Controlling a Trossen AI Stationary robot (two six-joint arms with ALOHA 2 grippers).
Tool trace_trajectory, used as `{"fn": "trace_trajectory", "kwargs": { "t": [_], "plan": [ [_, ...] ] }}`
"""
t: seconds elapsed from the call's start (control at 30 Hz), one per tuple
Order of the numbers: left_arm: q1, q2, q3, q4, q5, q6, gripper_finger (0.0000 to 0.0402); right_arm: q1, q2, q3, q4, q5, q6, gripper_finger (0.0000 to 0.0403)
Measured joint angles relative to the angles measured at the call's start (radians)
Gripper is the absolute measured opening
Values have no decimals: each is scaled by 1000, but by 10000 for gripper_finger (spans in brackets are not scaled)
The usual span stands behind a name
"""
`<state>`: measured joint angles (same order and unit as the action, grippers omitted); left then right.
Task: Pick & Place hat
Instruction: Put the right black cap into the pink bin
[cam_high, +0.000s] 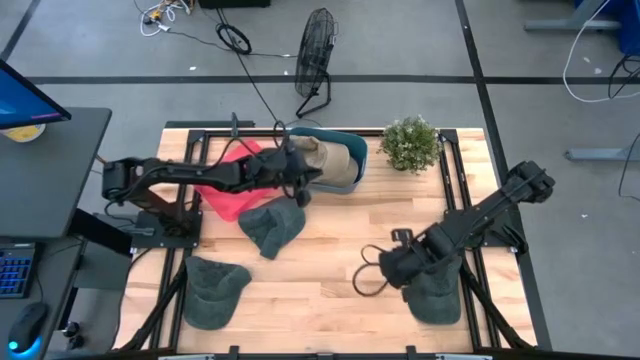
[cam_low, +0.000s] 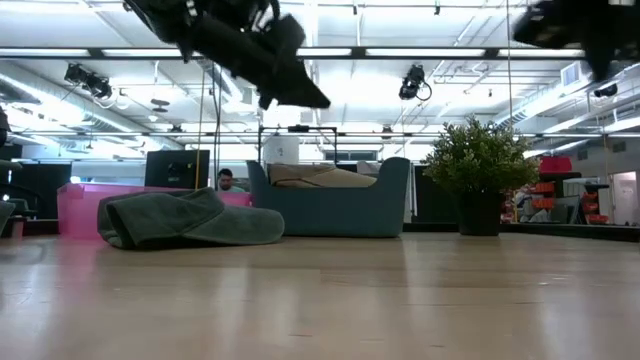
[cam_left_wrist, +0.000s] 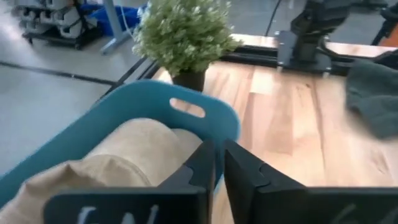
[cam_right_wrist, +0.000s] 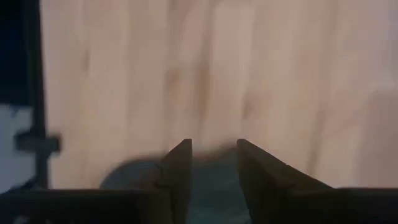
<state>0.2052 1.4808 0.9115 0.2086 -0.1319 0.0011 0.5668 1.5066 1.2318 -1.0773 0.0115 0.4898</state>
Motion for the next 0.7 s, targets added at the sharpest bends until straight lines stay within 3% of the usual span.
{"fn": "trace_trajectory", "kwargs": {
  "t": [0.37,0.57,0.7],
  "plan": [
    [-148,-131,1,-185,-2,11,109,152,0,-30,-15,-78,207,127],
    [-266,-189,1,-254,-2,11,116,233,1,-31,9,-85,344,127],
    [-352,-227,1,-264,-1,12,111,278,0,-72,124,-85,424,127]
  ]
}}
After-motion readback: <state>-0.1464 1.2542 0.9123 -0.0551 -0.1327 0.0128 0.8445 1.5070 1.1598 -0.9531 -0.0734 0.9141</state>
